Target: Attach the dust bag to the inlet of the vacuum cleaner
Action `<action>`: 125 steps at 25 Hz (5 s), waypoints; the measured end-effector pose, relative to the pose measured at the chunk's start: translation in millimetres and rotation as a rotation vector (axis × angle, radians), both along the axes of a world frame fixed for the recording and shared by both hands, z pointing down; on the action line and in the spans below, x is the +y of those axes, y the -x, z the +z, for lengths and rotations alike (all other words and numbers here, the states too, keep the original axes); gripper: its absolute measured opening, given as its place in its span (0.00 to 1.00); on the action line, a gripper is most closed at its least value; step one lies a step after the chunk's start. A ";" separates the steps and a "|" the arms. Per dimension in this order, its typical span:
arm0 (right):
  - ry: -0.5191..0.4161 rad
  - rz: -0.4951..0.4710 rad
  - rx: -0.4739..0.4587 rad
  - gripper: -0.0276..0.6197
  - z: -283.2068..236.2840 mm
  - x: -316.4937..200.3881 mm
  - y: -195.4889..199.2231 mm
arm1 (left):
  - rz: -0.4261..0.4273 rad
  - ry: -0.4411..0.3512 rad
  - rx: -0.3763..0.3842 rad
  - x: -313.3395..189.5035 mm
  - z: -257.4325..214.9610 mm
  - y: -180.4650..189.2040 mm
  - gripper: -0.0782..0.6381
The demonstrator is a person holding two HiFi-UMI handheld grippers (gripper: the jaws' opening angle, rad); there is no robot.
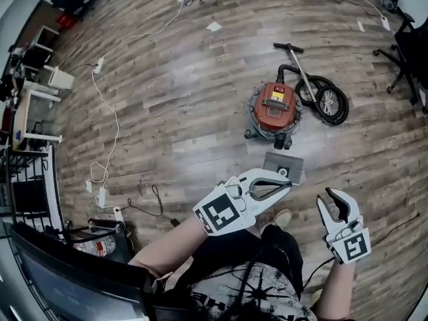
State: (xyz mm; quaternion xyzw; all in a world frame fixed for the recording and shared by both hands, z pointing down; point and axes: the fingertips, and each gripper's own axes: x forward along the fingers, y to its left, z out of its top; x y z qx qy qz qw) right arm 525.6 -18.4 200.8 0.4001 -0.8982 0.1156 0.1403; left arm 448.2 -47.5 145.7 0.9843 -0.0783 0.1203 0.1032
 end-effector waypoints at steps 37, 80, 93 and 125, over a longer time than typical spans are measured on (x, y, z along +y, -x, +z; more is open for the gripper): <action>0.684 -0.487 0.920 0.50 893.2 33.9 -34.6 | 0.053 -0.048 -0.063 -87.8 495.9 -11.7 0.10; 0.407 -0.669 0.760 0.05 723.3 -36.6 17.0 | 0.180 -0.069 -0.747 0.3 676.8 23.0 0.35; 0.359 -0.688 0.626 0.05 653.9 -33.4 35.4 | 0.219 -0.179 -0.927 -7.1 754.3 15.3 0.21; 0.075 -0.586 0.821 0.10 562.5 -103.1 71.4 | 0.122 -0.180 -0.722 -78.6 625.8 29.8 0.16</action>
